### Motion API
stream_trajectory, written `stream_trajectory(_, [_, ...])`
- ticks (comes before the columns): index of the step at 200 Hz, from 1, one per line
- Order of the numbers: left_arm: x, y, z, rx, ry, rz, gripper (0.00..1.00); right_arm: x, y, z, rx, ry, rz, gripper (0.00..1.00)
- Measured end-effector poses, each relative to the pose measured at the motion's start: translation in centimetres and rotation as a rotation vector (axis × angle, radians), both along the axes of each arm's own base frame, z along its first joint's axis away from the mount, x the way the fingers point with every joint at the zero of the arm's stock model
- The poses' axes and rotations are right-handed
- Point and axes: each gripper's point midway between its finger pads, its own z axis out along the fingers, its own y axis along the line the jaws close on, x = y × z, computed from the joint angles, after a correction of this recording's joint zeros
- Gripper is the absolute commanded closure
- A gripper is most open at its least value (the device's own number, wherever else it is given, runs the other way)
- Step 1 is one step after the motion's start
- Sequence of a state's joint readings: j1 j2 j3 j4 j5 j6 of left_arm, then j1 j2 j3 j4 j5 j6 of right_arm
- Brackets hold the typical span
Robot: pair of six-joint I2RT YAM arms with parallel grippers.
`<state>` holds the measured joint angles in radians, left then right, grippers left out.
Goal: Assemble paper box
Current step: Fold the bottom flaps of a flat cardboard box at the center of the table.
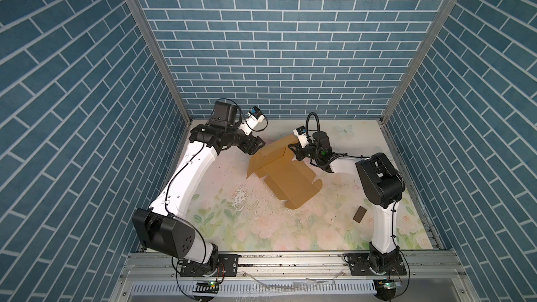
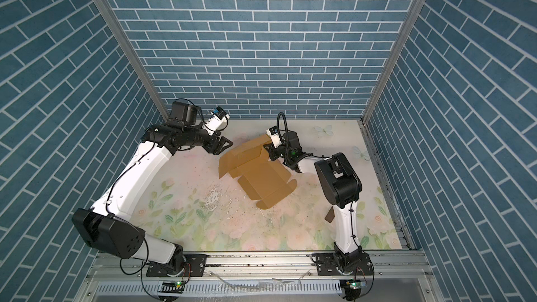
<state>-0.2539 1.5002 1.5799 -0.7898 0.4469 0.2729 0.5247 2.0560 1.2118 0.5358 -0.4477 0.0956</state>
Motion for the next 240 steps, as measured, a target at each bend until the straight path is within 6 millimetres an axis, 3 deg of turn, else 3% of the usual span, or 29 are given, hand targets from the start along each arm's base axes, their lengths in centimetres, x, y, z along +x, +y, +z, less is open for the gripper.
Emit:
stream_trajectory(20, [1.0, 0.7, -2.9, -0.067, 0.092, 0.082, 0.24, -0.9, 0.3, 0.0, -0.017, -0.007, 0.027, 0.86])
stream_trajectory(48, [0.7, -0.1, -7.6, -0.152, 0.254, 0.124, 0.22, -2.0, 0.8, -0.6, -0.053, 0.001, 0.064, 0.85])
stream_trajectory(82, [0.6, -1.3, -10.6, -0.249, 0.370, 0.145, 0.29, -2.9, 1.5, -1.1, -0.083, -0.008, 0.095, 0.84])
stream_trajectory(144, [-0.6, -2.3, -13.6, -0.325, 0.475, 0.145, 0.37, -2.9, 2.0, -1.0, -0.092, -0.041, 0.057, 0.83])
stream_trajectory(194, [-0.5, -2.6, -13.7, -0.321, 0.445, 0.114, 0.45, -2.6, 2.0, -1.0, -0.097, -0.051, 0.033, 0.82])
stream_trajectory(240, [-0.5, -2.6, -13.7, -0.309, 0.429, 0.102, 0.46, -2.3, 2.2, -0.5, -0.045, -0.020, -0.008, 0.72])
